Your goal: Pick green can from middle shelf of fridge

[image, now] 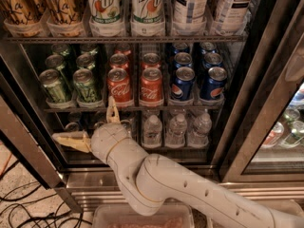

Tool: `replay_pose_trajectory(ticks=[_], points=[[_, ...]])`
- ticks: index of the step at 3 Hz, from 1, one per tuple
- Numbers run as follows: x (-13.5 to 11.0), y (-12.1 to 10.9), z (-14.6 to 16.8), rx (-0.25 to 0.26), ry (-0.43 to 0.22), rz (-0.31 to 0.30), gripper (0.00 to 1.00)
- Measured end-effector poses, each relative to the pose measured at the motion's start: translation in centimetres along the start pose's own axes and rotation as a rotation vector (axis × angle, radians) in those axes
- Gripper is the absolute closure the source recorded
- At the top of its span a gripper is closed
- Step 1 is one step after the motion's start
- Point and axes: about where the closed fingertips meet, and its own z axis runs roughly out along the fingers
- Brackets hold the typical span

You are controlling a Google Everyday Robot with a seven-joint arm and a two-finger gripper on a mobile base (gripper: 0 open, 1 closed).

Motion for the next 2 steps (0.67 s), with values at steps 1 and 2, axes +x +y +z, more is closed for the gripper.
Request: replay_pose_trajectory(ticks=[1, 2], points=[[0.93, -1.03, 0.53, 0.04, 0.011, 0.013, 0.0], [0.93, -1.03, 0.53, 0.04, 0.011, 0.013, 0.0]])
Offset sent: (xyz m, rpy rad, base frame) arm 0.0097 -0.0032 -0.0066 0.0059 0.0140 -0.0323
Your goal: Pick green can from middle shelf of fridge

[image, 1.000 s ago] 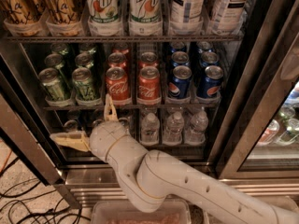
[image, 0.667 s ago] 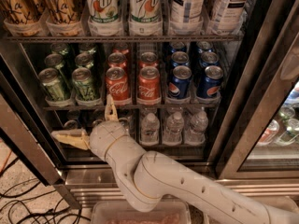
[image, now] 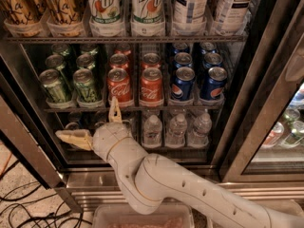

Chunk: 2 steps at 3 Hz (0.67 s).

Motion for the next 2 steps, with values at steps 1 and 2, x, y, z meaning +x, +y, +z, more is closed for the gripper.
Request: replay_pose_trajectory(ticks=[1, 2], points=[[0.0, 0.0, 0.0, 0.0, 0.0, 0.0, 0.05], [0.0, 0.0, 0.0, 0.0, 0.0, 0.0, 0.24]])
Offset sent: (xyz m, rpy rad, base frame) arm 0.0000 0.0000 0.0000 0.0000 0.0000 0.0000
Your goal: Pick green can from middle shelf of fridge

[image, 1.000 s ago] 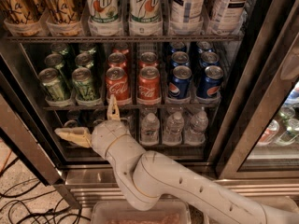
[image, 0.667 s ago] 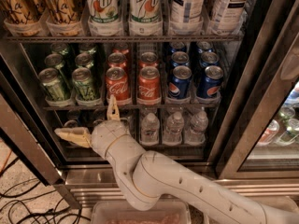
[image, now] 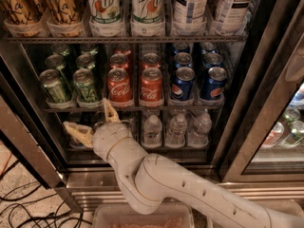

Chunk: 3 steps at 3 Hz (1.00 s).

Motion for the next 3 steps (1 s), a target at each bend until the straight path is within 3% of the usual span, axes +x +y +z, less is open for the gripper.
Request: replay_pose_trajectory(ticks=[1, 2, 3], points=[[0.0, 0.0, 0.0, 0.0, 0.0, 0.0, 0.46], [0.0, 0.0, 0.0, 0.0, 0.0, 0.0, 0.43], [0.0, 0.0, 0.0, 0.0, 0.0, 0.0, 0.34]])
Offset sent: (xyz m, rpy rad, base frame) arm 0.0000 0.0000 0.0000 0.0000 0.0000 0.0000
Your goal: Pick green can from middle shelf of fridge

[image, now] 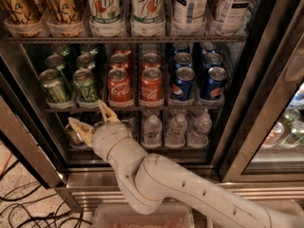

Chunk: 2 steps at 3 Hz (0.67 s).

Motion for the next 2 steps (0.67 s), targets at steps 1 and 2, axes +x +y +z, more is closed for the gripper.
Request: replay_pose_trajectory(ticks=[1, 2], points=[[0.0, 0.0, 0.0, 0.0, 0.0, 0.0, 0.29], [0.0, 0.0, 0.0, 0.0, 0.0, 0.0, 0.37]])
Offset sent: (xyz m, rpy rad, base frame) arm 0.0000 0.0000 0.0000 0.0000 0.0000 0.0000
